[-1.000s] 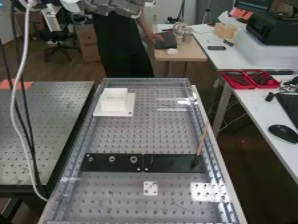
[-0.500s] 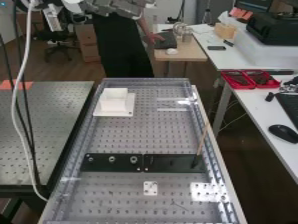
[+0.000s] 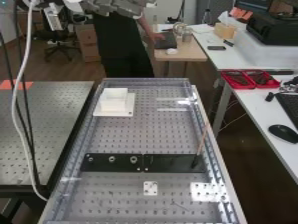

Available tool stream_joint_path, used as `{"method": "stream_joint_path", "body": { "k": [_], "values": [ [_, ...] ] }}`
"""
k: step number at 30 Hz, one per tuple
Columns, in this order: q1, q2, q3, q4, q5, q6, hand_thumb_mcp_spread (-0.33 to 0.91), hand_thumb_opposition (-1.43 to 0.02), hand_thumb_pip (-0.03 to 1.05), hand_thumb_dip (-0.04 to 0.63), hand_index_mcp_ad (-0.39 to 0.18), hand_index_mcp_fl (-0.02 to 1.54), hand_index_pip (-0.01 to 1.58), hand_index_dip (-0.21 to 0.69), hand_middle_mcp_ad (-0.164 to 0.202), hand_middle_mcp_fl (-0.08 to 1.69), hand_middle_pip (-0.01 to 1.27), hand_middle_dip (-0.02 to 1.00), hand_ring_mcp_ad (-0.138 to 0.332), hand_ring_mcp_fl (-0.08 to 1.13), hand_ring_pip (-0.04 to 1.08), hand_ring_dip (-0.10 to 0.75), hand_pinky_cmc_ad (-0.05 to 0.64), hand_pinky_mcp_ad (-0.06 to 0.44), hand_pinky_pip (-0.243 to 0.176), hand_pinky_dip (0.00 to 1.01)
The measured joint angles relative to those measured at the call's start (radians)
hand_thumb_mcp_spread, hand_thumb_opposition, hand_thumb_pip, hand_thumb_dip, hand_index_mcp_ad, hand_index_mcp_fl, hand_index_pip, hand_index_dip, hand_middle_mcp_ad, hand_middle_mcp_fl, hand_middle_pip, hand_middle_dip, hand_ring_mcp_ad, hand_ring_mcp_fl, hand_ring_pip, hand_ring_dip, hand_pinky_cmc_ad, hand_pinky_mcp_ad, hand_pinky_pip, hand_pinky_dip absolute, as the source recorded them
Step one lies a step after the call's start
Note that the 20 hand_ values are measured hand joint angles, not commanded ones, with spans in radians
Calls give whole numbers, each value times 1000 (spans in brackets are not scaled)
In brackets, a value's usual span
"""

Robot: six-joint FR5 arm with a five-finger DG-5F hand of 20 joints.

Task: Grab the drill bit and place it in the clear container

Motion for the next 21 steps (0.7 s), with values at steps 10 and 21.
{"method": "stream_joint_path", "body": {
  "k": [10,21],
  "values": [
    [6,5,-2,-3,1,-4,295,-702,230,54,-26,436,38,407,26,232,120,284,283,33,108,122,377,250,-73,330],
    [20,7,-1,-6,7,-5,295,-702,230,51,-24,440,38,410,40,232,120,283,284,33,110,122,375,250,-73,337]
  ]
}}
